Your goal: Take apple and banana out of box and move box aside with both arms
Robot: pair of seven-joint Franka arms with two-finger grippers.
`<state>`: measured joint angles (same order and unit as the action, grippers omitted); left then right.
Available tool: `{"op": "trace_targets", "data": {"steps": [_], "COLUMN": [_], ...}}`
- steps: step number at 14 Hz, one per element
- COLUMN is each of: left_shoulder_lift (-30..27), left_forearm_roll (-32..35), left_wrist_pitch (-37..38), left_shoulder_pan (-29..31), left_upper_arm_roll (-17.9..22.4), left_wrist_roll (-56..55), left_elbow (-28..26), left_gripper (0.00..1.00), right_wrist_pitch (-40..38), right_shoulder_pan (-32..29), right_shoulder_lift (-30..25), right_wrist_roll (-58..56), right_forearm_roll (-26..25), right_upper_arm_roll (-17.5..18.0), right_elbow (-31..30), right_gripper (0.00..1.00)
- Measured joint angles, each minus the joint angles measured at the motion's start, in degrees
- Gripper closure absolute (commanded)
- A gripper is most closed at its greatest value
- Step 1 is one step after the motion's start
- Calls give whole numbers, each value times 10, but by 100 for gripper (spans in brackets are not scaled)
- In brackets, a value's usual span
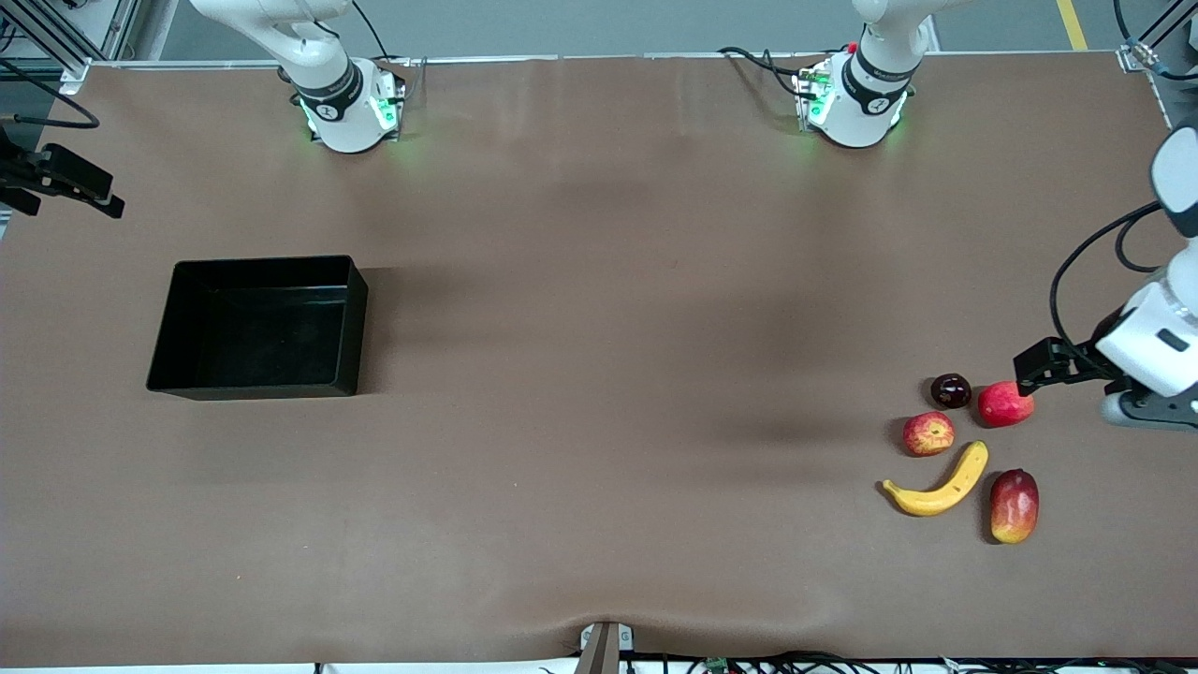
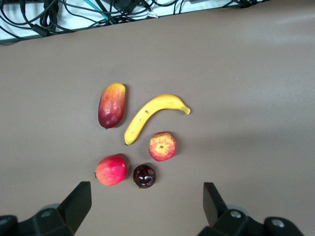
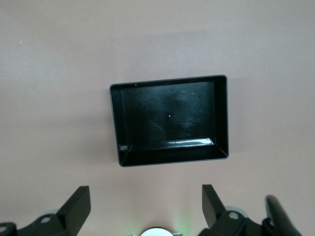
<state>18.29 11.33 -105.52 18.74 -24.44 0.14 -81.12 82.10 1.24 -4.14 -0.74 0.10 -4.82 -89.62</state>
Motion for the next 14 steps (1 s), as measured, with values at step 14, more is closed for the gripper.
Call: {"op": "trace_targets", "data": {"steps": [14], "left_shoulder_lift": [-114], "left_forearm_roll": [-6], "left_wrist_pitch": [101], "left_shoulder_pan": [-65], "left_upper_arm_roll": [9], "left_wrist_roll": [-52], "left_elbow": [-42], "left_gripper": [0], "right_wrist_pitch": [-37], "right_shoulder_pan": [10], "right_shoulder_lift": [1], "right_wrist_roll": [13], "right_forearm_roll": [1], "right_upper_arm_roll": [-2], "right_elbow": [25], "right_gripper": [0]}}
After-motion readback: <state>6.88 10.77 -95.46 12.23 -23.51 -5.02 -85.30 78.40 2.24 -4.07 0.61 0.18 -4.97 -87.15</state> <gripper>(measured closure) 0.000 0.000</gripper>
